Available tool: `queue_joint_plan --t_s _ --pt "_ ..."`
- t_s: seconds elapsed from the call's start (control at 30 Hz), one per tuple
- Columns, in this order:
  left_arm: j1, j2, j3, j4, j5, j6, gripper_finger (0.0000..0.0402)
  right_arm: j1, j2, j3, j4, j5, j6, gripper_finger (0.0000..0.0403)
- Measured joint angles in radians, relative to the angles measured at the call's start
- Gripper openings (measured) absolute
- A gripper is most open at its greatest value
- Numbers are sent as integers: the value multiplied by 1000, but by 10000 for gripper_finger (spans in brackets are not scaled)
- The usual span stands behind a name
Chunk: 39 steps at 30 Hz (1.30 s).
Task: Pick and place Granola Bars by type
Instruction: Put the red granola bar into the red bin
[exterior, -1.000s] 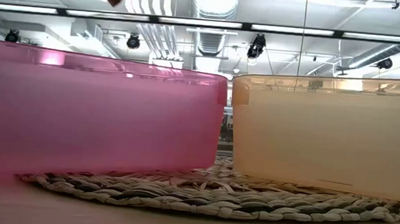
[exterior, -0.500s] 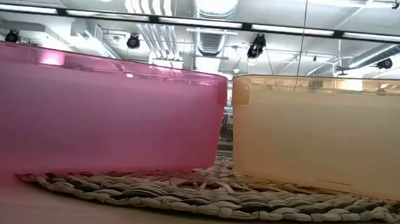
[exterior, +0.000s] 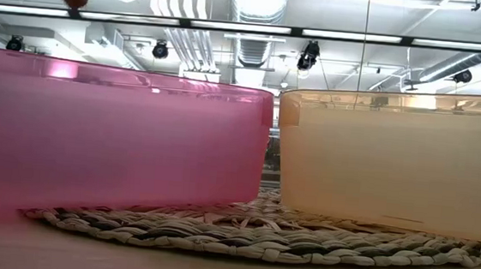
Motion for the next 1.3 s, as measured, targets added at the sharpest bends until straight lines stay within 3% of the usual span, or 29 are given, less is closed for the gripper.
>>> queue_joint_plan --t_s 0.3,0.53,0.97,1.3 --pt "0 26 -155 152 21 0 51 0 0 0 0 0 0 8" --pt "0 18 -280 284 101 -39 51 0 0 -5 -1 0 0 8" --pt "1 16 -301 309 108 -93 53 0 0 -8 0 0 0 8" --pt "1 16 -301 307 108 -109 126 0 0 -8 0 -1 7 8"
